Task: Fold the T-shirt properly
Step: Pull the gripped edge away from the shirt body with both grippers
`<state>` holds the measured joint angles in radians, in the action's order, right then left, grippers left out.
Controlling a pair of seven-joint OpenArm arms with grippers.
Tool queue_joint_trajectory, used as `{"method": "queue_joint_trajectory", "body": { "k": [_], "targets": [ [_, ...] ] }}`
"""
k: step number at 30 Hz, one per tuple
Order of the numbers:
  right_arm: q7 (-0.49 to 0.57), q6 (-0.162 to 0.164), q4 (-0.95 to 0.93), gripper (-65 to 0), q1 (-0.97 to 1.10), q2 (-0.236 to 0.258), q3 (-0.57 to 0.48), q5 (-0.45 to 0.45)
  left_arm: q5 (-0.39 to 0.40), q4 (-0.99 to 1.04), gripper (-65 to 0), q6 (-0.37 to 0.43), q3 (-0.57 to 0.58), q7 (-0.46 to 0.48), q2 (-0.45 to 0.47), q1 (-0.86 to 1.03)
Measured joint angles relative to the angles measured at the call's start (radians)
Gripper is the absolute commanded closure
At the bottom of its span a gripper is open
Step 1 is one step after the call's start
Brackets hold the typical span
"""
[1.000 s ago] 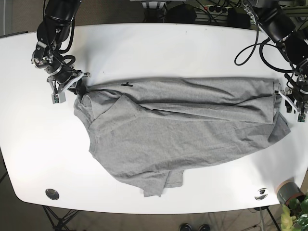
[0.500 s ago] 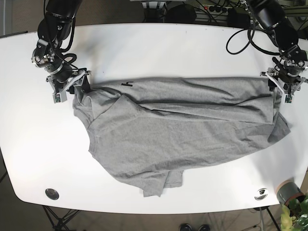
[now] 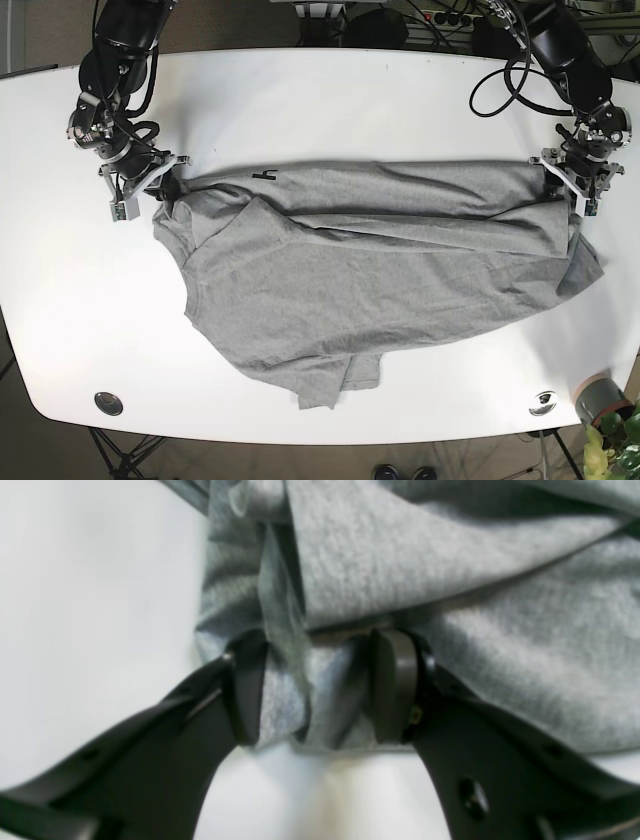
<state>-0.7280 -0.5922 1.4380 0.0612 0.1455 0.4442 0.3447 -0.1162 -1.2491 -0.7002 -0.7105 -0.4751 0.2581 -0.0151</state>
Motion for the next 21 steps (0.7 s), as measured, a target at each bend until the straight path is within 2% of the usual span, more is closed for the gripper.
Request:
{"method": "queue_joint_trajectory", "body": {
  "k": [2, 5, 11, 16, 21],
  "targets": [
    [0.002, 0.000, -0.002, -2.2, 0.002, 0.002, 0.000, 0.000, 0.012, 0.008, -20.0, 0.000, 0.000, 0.017, 0.001, 0.002],
    [0.000, 0.000, 0.008, -2.1, 0.005, 0.001, 0.002, -0.001, 0.012, 0.008, -1.0, 0.000, 0.002, 0.013, 0.000, 0.000],
    [-0.001, -0.001, 0.079, -2.1, 0.035, 0.002, 0.006, 0.000, 0.012, 0.002, 0.0, -0.005, -0.003, 0.013, -0.003, 0.005],
    [-0.009, -0.004, 0.144, -2.1, 0.106, -0.006, 0.032, 0.004, 0.006, -0.126, 0.0, -0.008, -0.016, -0.008, -0.008, 0.092],
    [-0.009, -0.014, 0.212, -2.1, 0.175, -0.001, 0.087, 0.014, -0.002, -0.276, 0.0, -0.010, -0.042, -0.132, -0.047, 0.154]
  ]
}}
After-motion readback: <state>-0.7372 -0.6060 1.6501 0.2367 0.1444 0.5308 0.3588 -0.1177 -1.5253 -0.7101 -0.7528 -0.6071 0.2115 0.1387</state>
